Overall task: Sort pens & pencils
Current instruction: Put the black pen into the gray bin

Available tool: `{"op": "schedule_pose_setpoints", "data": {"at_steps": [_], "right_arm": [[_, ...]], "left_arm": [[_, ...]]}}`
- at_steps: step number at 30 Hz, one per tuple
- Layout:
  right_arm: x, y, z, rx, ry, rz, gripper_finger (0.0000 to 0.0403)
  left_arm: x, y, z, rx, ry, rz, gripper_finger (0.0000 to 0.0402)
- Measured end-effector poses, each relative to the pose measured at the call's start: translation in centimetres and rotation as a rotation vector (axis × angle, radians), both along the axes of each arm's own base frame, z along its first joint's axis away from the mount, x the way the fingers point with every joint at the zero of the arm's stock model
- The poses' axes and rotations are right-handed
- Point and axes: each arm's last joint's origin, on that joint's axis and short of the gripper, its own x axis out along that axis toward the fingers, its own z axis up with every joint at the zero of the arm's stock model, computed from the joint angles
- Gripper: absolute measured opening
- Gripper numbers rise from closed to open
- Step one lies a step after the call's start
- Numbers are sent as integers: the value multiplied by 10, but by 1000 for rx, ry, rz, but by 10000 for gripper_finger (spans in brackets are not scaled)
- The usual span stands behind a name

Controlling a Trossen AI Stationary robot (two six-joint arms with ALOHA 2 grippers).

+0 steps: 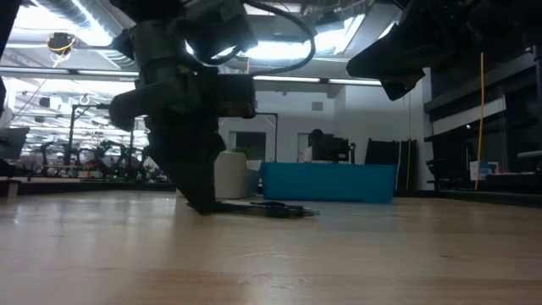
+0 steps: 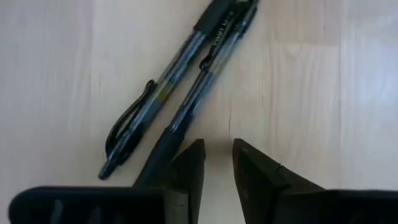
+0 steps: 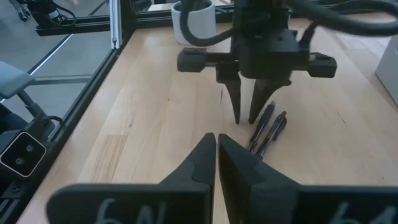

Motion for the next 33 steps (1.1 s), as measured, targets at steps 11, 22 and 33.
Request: {"op": "schedule_pose_setpoints", "data": {"at_steps": [11, 22, 33], "right_arm": [[0, 0, 0, 7, 3, -4, 20], [0, 0, -1, 19, 14, -10, 20], [0, 0, -1, 18, 15, -10, 20]], "left_arm": [[4, -20, 31, 127, 86, -134, 80], [11, -28, 36, 337, -31, -288, 80], [18, -21, 39, 344, -79, -317, 92]]}}
